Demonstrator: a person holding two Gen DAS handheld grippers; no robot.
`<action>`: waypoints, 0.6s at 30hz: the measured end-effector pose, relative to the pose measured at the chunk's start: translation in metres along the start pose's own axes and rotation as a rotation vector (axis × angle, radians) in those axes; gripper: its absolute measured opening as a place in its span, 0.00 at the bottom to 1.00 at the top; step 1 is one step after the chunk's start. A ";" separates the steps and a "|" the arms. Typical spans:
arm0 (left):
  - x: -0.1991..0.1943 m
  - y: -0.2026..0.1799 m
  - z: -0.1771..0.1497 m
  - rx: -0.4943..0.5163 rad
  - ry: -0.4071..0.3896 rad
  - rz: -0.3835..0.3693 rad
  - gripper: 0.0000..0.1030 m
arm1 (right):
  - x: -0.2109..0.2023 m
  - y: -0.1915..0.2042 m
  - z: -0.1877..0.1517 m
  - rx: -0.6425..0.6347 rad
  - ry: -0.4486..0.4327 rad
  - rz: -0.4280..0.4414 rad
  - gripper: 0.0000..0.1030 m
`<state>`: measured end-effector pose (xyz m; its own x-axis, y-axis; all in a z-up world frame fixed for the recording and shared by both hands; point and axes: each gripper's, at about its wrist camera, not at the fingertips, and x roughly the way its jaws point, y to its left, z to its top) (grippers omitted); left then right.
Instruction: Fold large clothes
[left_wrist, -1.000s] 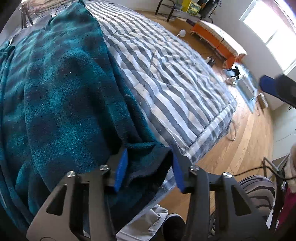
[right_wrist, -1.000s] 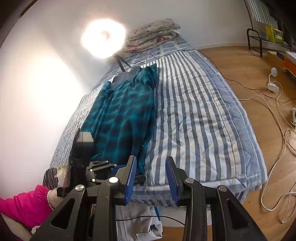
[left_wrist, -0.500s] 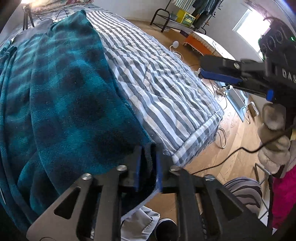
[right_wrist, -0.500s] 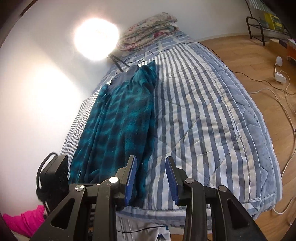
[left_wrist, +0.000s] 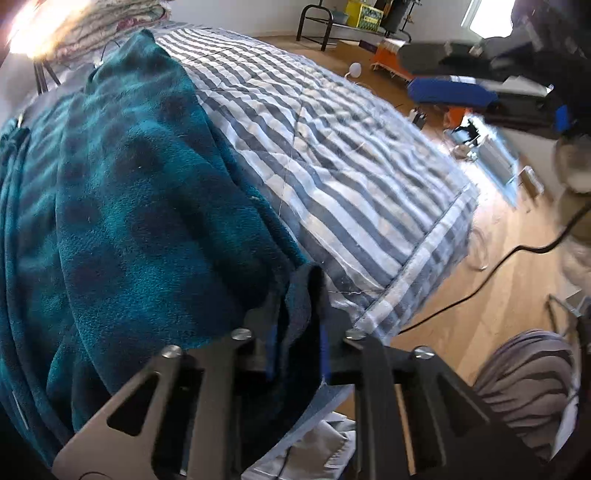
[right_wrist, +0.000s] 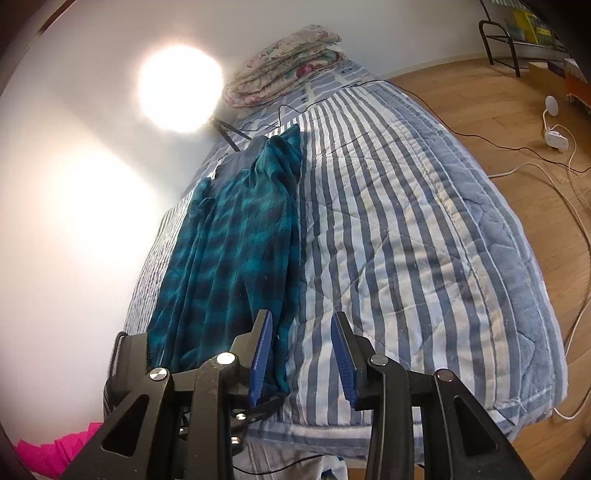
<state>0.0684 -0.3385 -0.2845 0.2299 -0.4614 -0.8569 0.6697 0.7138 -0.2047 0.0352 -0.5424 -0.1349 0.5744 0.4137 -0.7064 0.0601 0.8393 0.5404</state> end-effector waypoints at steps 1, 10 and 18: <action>-0.005 0.005 0.000 -0.027 -0.007 -0.030 0.11 | 0.003 0.001 0.002 0.001 0.003 0.006 0.34; -0.054 0.031 -0.004 -0.207 -0.117 -0.211 0.10 | 0.049 0.003 0.042 0.056 0.024 0.083 0.45; -0.072 0.045 -0.011 -0.263 -0.167 -0.282 0.10 | 0.122 0.000 0.094 0.147 0.031 0.137 0.56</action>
<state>0.0741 -0.2676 -0.2366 0.1889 -0.7217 -0.6660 0.5248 0.6474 -0.5527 0.1823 -0.5254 -0.1782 0.5605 0.5328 -0.6340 0.1032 0.7147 0.6918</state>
